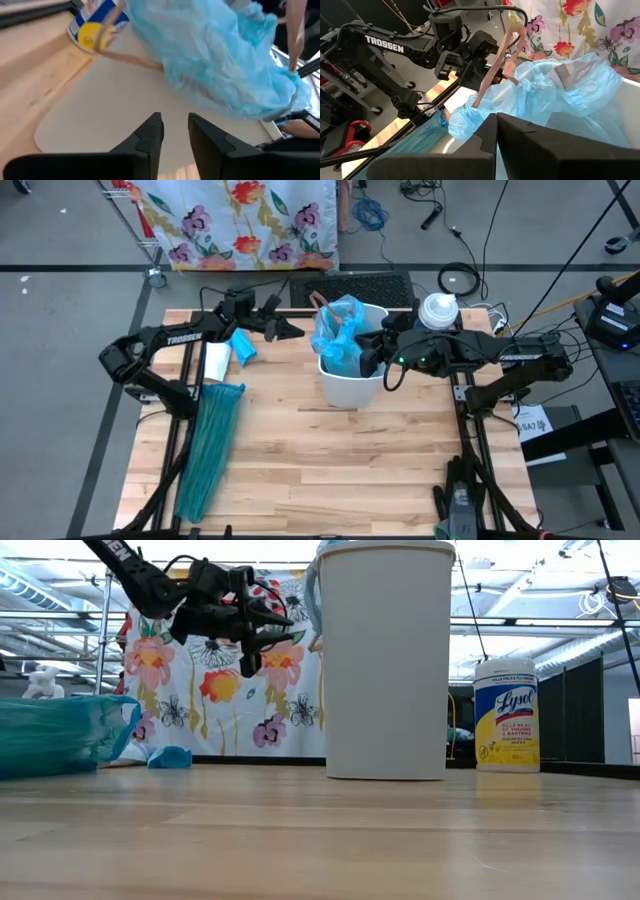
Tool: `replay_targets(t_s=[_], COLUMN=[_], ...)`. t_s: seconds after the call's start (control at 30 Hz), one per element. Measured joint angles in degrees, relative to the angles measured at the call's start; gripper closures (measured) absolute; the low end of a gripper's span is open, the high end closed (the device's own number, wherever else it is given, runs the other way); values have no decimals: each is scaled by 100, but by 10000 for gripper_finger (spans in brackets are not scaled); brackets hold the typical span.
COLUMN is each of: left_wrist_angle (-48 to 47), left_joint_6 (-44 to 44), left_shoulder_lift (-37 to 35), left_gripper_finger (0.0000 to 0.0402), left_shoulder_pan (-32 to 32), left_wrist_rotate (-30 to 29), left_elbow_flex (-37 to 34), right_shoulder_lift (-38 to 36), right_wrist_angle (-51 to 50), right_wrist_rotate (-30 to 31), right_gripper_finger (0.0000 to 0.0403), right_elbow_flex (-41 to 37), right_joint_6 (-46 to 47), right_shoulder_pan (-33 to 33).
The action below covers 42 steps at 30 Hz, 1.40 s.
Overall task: Place trash/remove bag and relplace
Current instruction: Remove the light blue trash bag from the white trash bin
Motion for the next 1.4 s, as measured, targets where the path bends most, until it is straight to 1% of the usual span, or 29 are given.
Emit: replay_targets(t_s=[0.17,0.27,0.5,0.6,0.93,1.17,1.27,1.4], left_wrist_angle=[359,590,851,1092,1197,1153,1153,1155], left_joint_6=[-66,-346,-912,-1036,-1354,-1352,-1181,-981], left_shoulder_lift=[34,242,815,914,1340,1521,1532,1499], left_gripper_finger=[301,301,301,301,301,301,301,302], left_shoulder_pan=[121,123,121,119,66,124,249,533], left_wrist_rotate=[-70,-85,-24,3,-43,-39,117,543], left_elbow_flex=[7,85,364,455,959,1047,1047,1047], right_shoulder_lift=[0,0,0,0,0,0,0,0], right_wrist_angle=[0,1,2,3,2,0,0,0], right_wrist_rotate=[137,237,234,234,218,207,203,190], right_gripper_finger=[403,403,403,403,403,403,403,403], right_elbow_flex=[0,0,0,0,0,0,0,0], right_joint_6=[0,0,0,2,2,-1,-4,-12], right_shoulder_pan=[-2,-2,-2,-2,-1,-1,11,11])
